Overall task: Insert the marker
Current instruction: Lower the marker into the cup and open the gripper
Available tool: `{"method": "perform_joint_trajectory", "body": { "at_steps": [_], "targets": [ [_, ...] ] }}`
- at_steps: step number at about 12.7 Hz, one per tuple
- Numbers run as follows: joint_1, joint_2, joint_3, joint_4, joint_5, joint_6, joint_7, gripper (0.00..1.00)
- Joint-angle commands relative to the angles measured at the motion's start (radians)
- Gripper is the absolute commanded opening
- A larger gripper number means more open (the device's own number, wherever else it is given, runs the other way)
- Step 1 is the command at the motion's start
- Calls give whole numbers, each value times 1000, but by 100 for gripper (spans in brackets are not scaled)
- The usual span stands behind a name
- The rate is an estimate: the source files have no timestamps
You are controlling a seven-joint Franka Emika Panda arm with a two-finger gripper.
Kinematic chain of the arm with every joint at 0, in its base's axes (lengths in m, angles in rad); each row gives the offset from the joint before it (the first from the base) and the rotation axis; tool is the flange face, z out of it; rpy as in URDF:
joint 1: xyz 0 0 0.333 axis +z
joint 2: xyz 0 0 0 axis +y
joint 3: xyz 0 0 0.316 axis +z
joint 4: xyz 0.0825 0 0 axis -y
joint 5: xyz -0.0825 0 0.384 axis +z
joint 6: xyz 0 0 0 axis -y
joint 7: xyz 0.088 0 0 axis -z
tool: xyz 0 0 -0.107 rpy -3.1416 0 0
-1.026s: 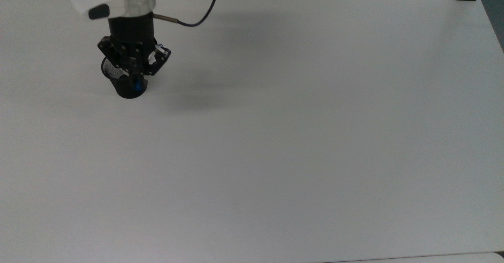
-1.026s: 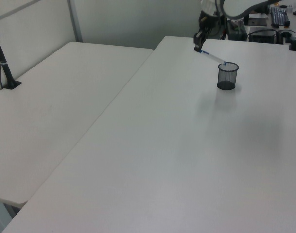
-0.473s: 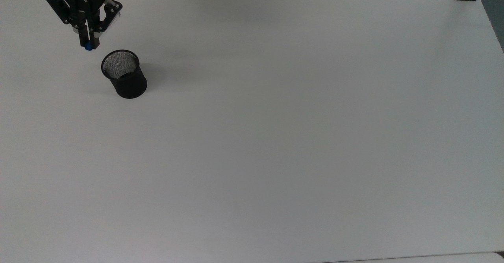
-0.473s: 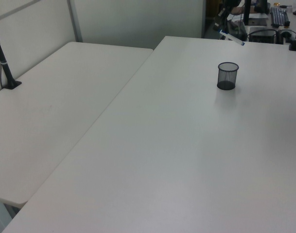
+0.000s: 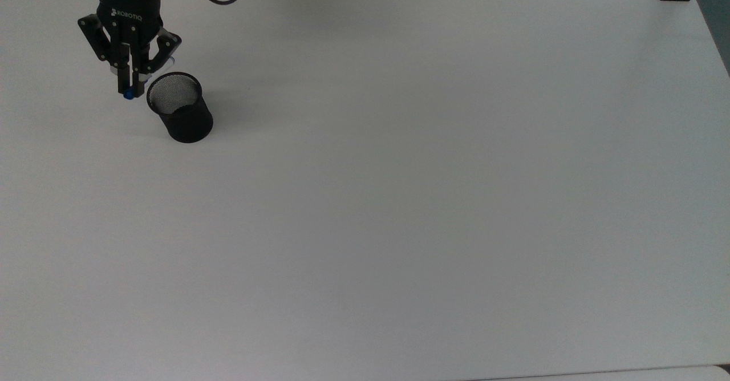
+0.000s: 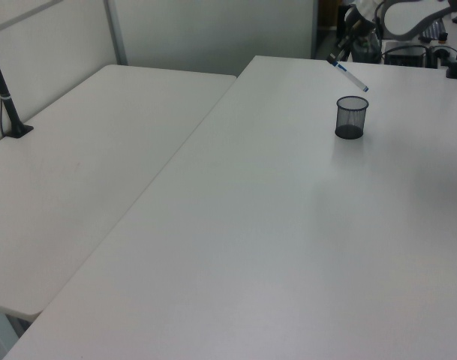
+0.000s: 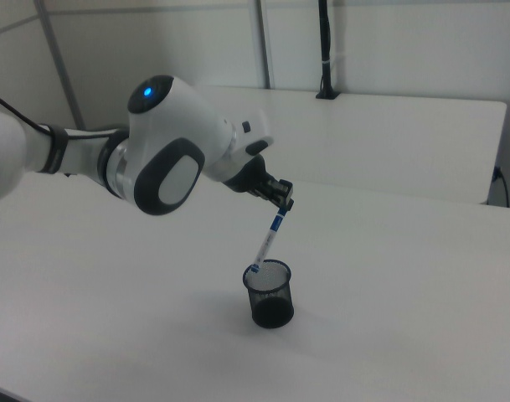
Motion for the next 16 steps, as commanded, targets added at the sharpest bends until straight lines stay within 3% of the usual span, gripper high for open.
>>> {"method": "perform_joint_trajectory", "body": {
  "at_steps": [1,8,13,16],
  "targets": [
    [4,-3,-3,-71,20,130,-21,1],
    [15,101,5,-92,19,299,-24,4],
    [3,91,5,-88,19,278,-13,63],
    [7,71,5,-80,19,256,36,87]
  ]
}}
